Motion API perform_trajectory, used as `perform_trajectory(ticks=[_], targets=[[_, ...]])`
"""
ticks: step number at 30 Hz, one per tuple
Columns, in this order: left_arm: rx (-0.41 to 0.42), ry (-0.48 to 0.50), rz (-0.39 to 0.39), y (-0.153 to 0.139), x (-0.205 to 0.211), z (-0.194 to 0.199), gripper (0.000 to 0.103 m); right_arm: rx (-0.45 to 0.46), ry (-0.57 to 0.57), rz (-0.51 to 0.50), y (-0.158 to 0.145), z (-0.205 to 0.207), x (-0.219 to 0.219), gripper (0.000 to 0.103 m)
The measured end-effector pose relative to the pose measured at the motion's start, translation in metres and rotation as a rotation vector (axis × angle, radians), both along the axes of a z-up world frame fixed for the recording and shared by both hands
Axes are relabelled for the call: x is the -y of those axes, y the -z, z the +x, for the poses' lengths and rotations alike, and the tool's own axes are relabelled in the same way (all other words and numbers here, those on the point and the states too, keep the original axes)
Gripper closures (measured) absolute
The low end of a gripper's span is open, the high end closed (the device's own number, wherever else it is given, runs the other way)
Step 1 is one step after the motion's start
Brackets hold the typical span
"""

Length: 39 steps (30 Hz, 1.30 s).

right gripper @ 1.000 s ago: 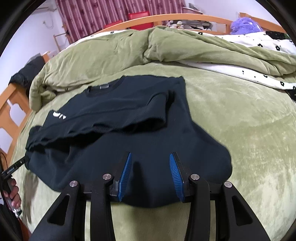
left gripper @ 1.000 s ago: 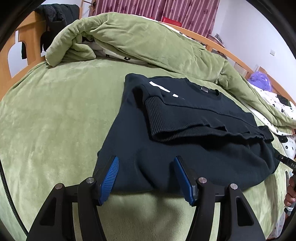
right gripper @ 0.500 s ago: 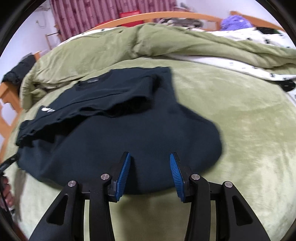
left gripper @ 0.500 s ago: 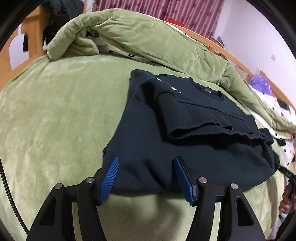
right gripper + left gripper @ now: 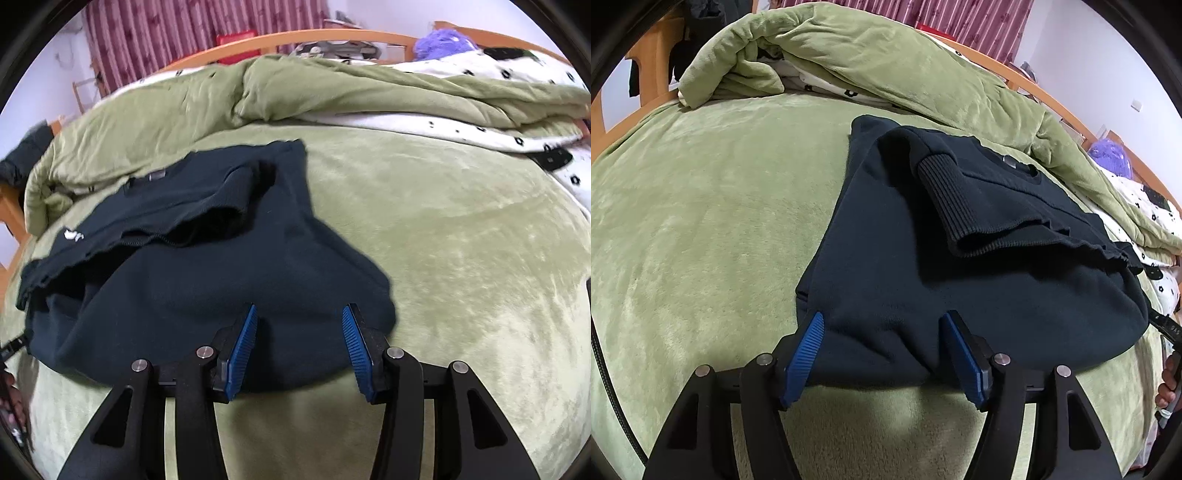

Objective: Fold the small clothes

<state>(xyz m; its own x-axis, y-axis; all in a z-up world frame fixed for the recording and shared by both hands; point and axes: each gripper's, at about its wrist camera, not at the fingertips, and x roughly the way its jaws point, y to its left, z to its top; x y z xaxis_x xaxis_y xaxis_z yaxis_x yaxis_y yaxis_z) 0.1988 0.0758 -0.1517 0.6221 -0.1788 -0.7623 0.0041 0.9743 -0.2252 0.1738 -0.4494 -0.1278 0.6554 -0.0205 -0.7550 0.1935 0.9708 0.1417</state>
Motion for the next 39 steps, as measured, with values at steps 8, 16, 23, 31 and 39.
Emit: perform_trajectory(ticks=[8,16,23,31,39], targets=[[0.015,0.007,-0.006,0.001,-0.002,-0.004,0.035,0.022,0.016,0.005,-0.003,-0.013,0.011,0.052],[0.015,0.006,-0.018,0.001,-0.004,-0.011,0.035,-0.035,0.065,0.070,0.020,-0.003,0.033,0.044],[0.012,-0.004,0.005,0.003,0.002,-0.001,0.033,-0.054,0.043,0.103,0.038,0.026,0.025,0.036],[0.036,0.002,0.009,0.000,0.006,0.000,0.077,-0.052,-0.043,0.091,0.037,0.038,0.007,0.079],[0.054,0.008,-0.009,-0.012,0.007,-0.013,0.088,-0.024,-0.031,0.192,0.024,0.015,0.017,0.085]])
